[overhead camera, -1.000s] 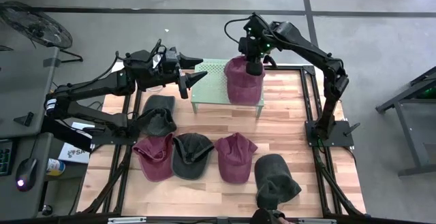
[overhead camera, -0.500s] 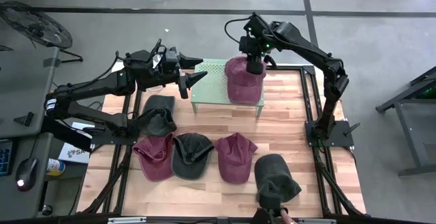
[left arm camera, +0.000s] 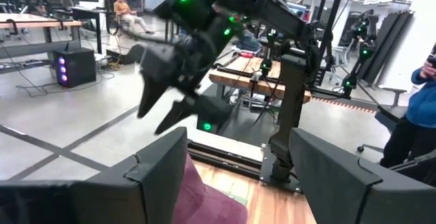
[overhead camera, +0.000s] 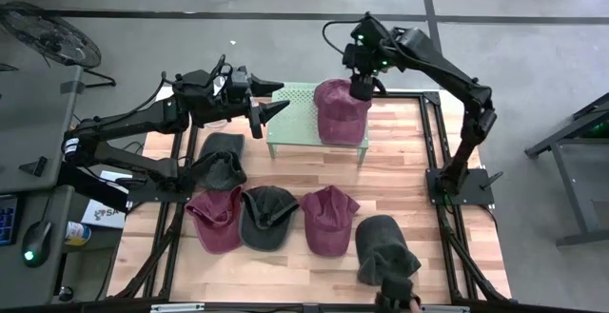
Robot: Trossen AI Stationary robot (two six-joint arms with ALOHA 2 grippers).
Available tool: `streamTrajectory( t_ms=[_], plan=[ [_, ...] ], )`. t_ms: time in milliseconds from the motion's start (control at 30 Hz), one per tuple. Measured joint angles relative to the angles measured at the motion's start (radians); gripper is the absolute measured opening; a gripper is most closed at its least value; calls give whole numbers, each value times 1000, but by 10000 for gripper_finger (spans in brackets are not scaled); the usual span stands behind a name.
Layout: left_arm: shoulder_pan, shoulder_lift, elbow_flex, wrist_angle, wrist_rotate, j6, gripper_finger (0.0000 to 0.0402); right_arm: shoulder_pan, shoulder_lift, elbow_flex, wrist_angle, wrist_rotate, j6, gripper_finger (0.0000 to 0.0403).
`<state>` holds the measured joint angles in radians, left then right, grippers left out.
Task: Pick & Place hat
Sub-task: Put the bottom right black cap on the shelf
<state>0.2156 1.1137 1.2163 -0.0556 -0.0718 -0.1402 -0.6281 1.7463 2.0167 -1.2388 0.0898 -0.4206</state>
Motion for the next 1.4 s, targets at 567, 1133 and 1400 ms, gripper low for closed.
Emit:
streamTrajectory(
  t_ms=[567,1133,1400],
  plan=[
    [0,0,0,-41,11,0,252,205,-188,-13,-327,-121,294,176],
    [0,0,0,-78,93,-82,252,583,-353,-549,-200,-269,626,164],
    [0,0,0,-82,123,-94,252,757,-360,-827,47,-338,581,159]
  ],
)
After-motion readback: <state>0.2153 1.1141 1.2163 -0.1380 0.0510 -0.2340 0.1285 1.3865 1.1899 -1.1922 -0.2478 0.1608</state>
